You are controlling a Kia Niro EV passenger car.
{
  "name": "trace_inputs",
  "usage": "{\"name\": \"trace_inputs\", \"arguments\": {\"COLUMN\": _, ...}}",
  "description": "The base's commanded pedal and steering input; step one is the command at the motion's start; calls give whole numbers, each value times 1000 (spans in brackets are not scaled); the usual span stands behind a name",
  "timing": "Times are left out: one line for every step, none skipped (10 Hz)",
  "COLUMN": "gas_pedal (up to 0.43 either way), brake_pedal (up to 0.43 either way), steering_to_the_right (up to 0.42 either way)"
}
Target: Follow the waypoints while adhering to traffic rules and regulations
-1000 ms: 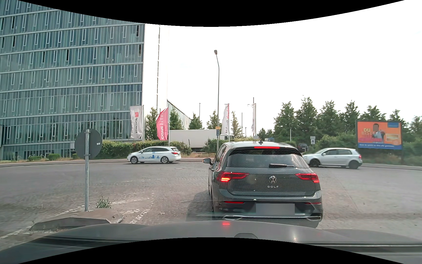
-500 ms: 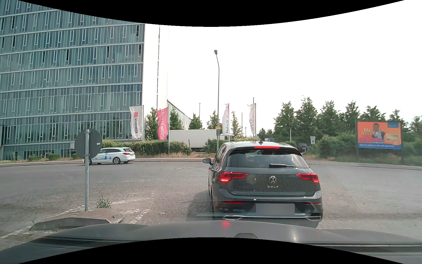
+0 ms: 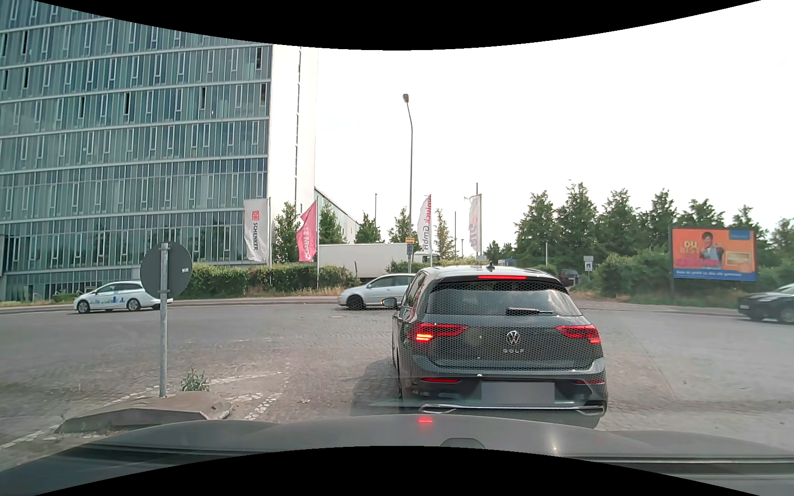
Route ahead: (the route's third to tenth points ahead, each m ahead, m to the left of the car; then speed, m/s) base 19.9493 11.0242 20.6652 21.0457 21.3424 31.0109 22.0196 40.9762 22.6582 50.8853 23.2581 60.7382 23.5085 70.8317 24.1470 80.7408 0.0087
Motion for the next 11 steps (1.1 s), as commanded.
{"name": "trace_inputs", "arguments": {"gas_pedal": 0, "brake_pedal": 232, "steering_to_the_right": -6}}
{"name": "trace_inputs", "arguments": {"gas_pedal": 0, "brake_pedal": 232, "steering_to_the_right": -6}}
{"name": "trace_inputs", "arguments": {"gas_pedal": 0, "brake_pedal": 232, "steering_to_the_right": -7}}
{"name": "trace_inputs", "arguments": {"gas_pedal": 0, "brake_pedal": 232, "steering_to_the_right": -6}}
{"name": "trace_inputs", "arguments": {"gas_pedal": 0, "brake_pedal": 232, "steering_to_the_right": -6}}
{"name": "trace_inputs", "arguments": {"gas_pedal": 0, "brake_pedal": 232, "steering_to_the_right": -7}}
{"name": "trace_inputs", "arguments": {"gas_pedal": 0, "brake_pedal": 232, "steering_to_the_right": -6}}
{"name": "trace_inputs", "arguments": {"gas_pedal": 0, "brake_pedal": 232, "steering_to_the_right": -7}}
{"name": "trace_inputs", "arguments": {"gas_pedal": 0, "brake_pedal": 238, "steering_to_the_right": -6}}
{"name": "trace_inputs", "arguments": {"gas_pedal": 0, "brake_pedal": 238, "steering_to_the_right": -6}}
{"name": "trace_inputs", "arguments": {"gas_pedal": 0, "brake_pedal": 244, "steering_to_the_right": -6}}
